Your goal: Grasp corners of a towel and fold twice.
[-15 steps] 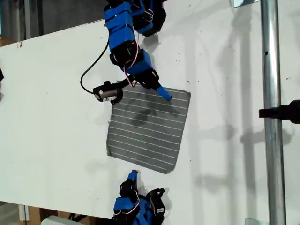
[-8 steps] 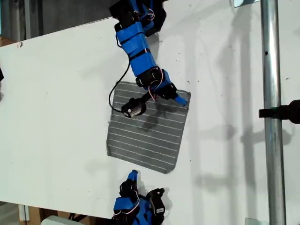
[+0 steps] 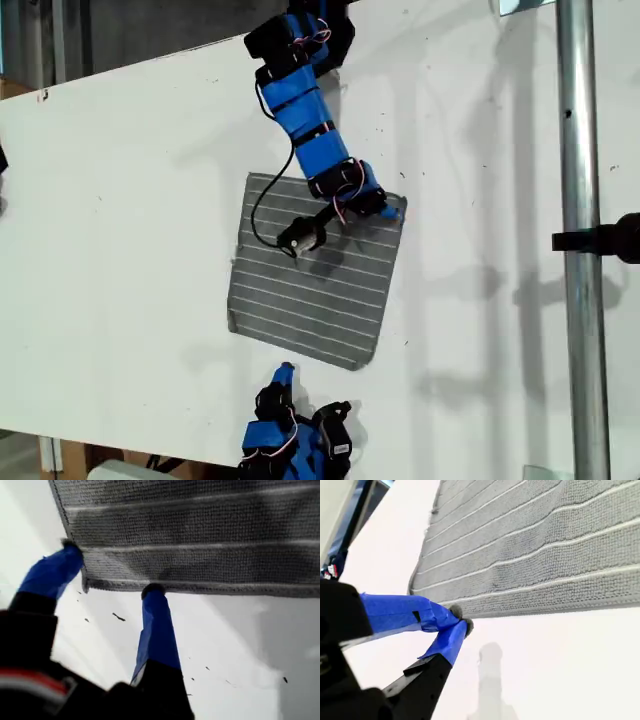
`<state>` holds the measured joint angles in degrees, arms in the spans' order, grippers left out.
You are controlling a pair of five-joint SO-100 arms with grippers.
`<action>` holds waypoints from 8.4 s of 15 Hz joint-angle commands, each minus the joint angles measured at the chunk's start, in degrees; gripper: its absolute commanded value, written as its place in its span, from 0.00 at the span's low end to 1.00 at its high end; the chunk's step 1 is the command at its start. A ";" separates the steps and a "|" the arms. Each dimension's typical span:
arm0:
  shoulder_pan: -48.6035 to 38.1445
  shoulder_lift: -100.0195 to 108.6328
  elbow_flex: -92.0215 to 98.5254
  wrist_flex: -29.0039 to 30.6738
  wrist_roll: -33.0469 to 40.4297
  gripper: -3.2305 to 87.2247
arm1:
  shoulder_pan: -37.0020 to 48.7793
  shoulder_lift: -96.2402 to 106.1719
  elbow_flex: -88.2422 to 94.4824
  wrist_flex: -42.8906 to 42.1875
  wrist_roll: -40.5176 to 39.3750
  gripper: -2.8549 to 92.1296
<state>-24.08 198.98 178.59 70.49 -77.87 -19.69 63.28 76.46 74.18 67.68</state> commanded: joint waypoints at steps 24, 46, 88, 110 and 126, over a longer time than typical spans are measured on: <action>-0.79 0.18 0.09 -1.32 -0.35 0.01 | 5.89 25.75 -4.75 3.25 -8.09 0.48; 6.77 0.18 -6.68 -6.24 -2.20 0.00 | 3.25 -10.46 -10.81 -0.62 4.04 0.03; 35.51 -97.82 -64.86 8.17 22.41 0.00 | 0.79 -2.20 -8.44 -5.71 3.08 0.03; -5.36 -89.30 -69.08 -2.11 43.07 0.00 | 33.31 33.84 16.70 2.46 -21.36 0.03; -5.10 -71.10 -62.14 11.95 26.54 0.70 | 33.57 69.96 51.59 5.80 0.44 0.46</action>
<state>-28.30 120.59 114.08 83.41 -51.15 14.33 125.07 124.10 79.54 64.34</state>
